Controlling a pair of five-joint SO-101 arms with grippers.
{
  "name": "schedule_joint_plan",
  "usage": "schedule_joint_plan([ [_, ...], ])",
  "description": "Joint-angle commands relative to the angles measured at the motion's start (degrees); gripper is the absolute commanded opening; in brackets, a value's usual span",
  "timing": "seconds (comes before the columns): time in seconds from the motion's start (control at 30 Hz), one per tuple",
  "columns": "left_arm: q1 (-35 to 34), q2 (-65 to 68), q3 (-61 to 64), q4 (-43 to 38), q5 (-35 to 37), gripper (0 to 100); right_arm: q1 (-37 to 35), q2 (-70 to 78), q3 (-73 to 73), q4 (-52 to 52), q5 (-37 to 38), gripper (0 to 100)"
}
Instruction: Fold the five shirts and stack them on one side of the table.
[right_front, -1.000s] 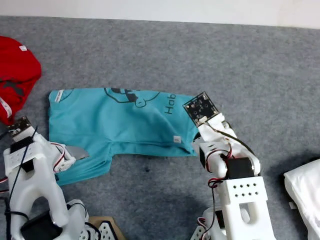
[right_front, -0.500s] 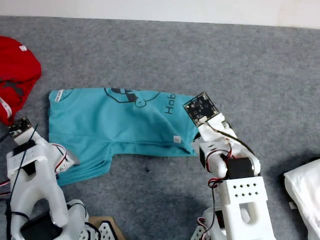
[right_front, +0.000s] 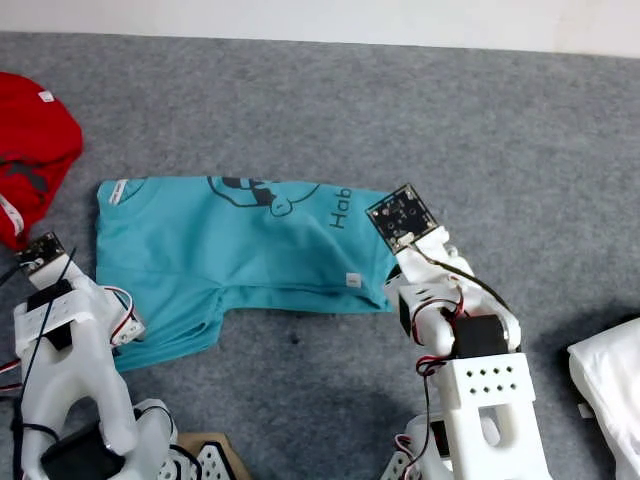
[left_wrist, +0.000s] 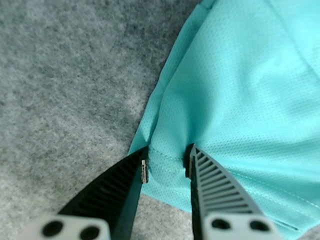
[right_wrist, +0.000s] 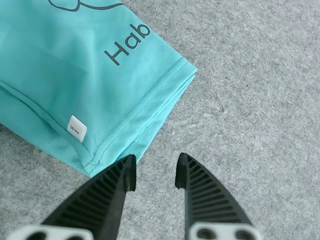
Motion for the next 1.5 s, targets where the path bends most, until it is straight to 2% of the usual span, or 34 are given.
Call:
schedule_joint_plan([
  [0.0,-0.13,-0.48,-0.84,-0.09,-0.53,13,0.57,-0.92,-1.01,-1.19,0.7,13.5],
  [0.33,1.19,-0.48,-8.31,8.35,-0.44,13,0.57,-0.92,-0.84,-1.19,0.7,13.5],
  [0.57,1.36,-0.48,-4.79,7.74,-0.7,13,0.57,-0.92,-0.92,-1.19,0.79,13.5],
  [0.77,-0.04,-0.48,-1.8,3.43,-0.62,13,0.57,-0.92,-0.92,-1.19,0.79,13.5],
  [0.97,0.04,-0.48,-1.98,2.9,-0.7,0,0.57,-0.92,-0.84,-1.19,0.79,13.5],
  [1.47,-0.04,-0.48,-2.68,1.93,-0.62,1,0.57,-0.92,-0.66,-1.19,0.79,13.4],
])
